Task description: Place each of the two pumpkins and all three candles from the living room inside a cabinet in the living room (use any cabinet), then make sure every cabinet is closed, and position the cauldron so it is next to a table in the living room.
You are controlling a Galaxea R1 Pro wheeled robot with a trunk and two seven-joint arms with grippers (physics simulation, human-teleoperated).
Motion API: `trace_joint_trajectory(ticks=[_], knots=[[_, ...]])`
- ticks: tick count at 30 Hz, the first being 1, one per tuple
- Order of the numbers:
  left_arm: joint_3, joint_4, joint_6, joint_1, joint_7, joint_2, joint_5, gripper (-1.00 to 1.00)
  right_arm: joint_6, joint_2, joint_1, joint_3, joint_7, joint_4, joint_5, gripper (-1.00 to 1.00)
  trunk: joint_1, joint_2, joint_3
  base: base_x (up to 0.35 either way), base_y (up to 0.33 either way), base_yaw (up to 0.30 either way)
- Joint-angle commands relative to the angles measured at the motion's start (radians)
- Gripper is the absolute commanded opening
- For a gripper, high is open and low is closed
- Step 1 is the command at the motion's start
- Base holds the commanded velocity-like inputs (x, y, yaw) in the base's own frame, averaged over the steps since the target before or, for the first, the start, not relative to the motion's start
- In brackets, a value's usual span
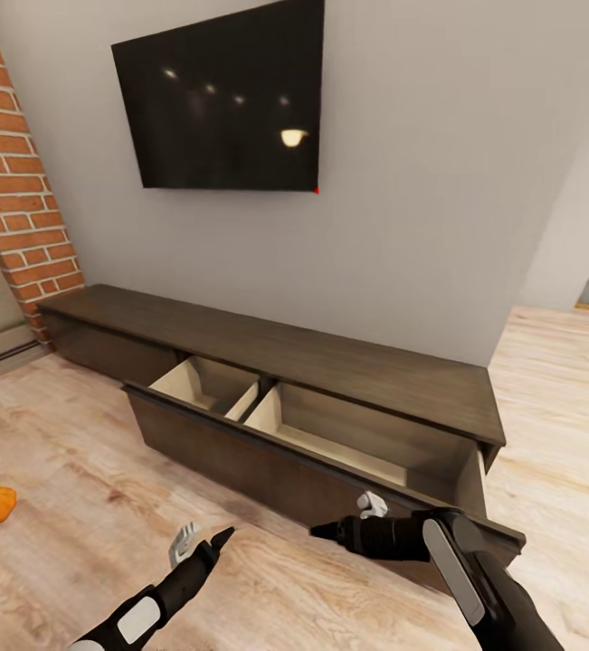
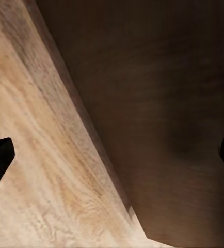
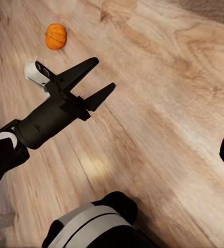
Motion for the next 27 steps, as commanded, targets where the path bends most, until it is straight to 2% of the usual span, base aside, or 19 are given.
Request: trace_joint_trajectory(ticks=[1,7,12,15,18,21,27], knots=[[0.008,0.000,0.010,-0.001,-0.004,0.004,0.001,1.00,0.002,-0.001,0.000,0.000,0.008,-0.001,0.008,1.00,0.000,0.000,-0.002,0.000,0.000,0.242],[0.007,0.001,0.007,-0.001,-0.003,0.017,0.001,1.00,-0.053,-0.002,-0.001,0.000,0.008,0.001,0.010,1.00,0.000,0.000,-0.008,0.000,0.000,0.232],[0.008,0.002,0.007,-0.001,0.005,0.022,0.001,1.00,-0.065,-0.002,-0.001,0.001,0.007,0.002,0.011,1.00,0.000,0.000,-0.013,0.000,0.000,0.228],[0.008,0.002,0.006,-0.001,0.057,0.024,0.002,1.00,-0.071,-0.002,-0.001,0.001,0.006,0.007,0.014,1.00,0.000,0.000,-0.016,0.000,0.000,0.227],[0.008,0.001,0.005,-0.001,0.090,0.027,0.002,1.00,-0.084,-0.002,-0.001,0.000,0.006,0.018,0.031,1.00,0.000,0.000,-0.020,0.000,0.000,0.227],[0.008,0.002,0.005,-0.001,0.108,0.032,0.002,1.00,-0.107,-0.002,-0.001,0.000,0.006,0.029,0.064,1.00,0.000,0.000,-0.023,0.000,0.000,0.226],[0.008,0.002,0.005,-0.001,0.117,0.060,0.003,1.00,-0.133,-0.002,-0.001,0.000,0.006,0.058,0.099,1.00,0.000,0.000,-0.029,0.000,0.000,0.226]])
